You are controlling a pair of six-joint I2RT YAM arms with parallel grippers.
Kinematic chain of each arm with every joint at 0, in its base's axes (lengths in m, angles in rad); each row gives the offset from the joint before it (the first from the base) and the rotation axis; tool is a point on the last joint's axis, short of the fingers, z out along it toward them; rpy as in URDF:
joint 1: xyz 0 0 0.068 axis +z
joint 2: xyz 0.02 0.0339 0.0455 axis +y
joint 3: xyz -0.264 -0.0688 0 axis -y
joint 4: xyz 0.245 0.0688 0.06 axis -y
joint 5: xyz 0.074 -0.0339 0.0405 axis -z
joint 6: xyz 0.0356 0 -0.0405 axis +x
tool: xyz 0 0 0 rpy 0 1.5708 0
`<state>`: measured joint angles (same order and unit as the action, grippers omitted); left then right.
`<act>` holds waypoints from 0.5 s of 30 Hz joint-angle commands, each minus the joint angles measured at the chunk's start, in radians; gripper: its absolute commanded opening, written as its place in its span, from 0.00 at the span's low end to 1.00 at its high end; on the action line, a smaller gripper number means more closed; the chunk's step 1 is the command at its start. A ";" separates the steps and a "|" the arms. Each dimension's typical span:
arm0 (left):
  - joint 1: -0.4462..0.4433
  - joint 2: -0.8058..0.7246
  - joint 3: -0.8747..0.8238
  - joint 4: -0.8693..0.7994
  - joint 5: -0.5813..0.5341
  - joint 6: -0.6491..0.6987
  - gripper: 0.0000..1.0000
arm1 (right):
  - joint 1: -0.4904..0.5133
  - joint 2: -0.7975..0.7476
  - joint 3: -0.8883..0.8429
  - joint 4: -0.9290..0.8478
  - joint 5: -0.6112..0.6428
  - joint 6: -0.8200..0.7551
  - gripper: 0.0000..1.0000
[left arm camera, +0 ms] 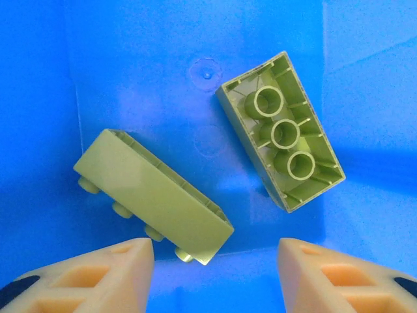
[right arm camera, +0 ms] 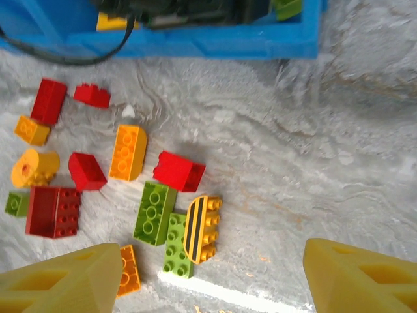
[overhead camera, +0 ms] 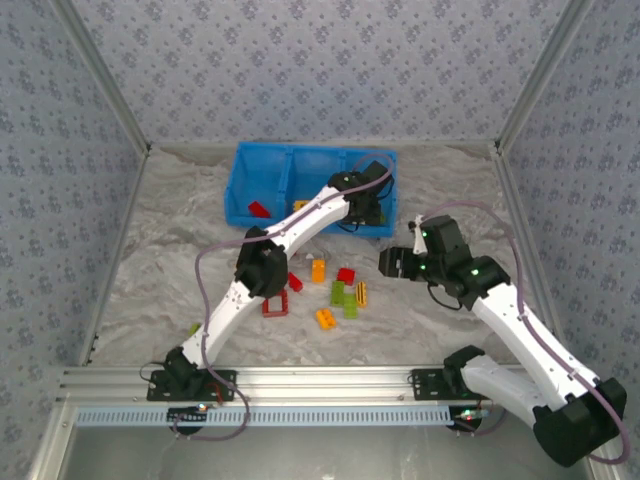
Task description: Sort the legos into containers by color
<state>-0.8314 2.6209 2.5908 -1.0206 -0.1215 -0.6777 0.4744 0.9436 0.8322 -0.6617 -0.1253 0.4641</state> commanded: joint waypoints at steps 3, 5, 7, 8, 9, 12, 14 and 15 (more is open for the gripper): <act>0.018 -0.148 0.059 -0.002 -0.013 -0.026 0.55 | 0.080 0.079 -0.030 0.019 0.011 0.039 0.73; 0.048 -0.224 0.045 -0.012 -0.042 -0.075 0.58 | 0.111 0.143 -0.032 0.034 -0.001 0.062 0.71; 0.091 -0.303 -0.011 -0.032 -0.061 -0.121 0.59 | 0.147 0.211 -0.028 0.056 -0.005 0.079 0.71; 0.114 -0.353 -0.059 -0.044 -0.072 -0.136 0.60 | 0.164 0.250 -0.019 0.069 -0.011 0.086 0.71; 0.135 -0.395 -0.114 -0.048 -0.077 -0.143 0.61 | 0.173 0.289 -0.006 0.086 -0.012 0.099 0.71; 0.210 -0.580 -0.370 -0.019 -0.090 -0.152 0.62 | 0.188 0.432 0.046 0.090 -0.040 0.123 0.68; 0.270 -0.738 -0.586 0.039 -0.070 -0.167 0.63 | 0.212 0.510 0.093 0.078 -0.031 0.130 0.66; 0.298 -0.798 -0.681 0.052 -0.055 -0.178 0.63 | 0.227 0.539 0.116 0.066 -0.005 0.139 0.66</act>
<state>-0.5804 1.9388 2.1025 -0.9688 -0.1726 -0.8093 0.6735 1.4284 0.8772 -0.5880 -0.1455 0.5617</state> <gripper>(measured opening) 0.626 0.659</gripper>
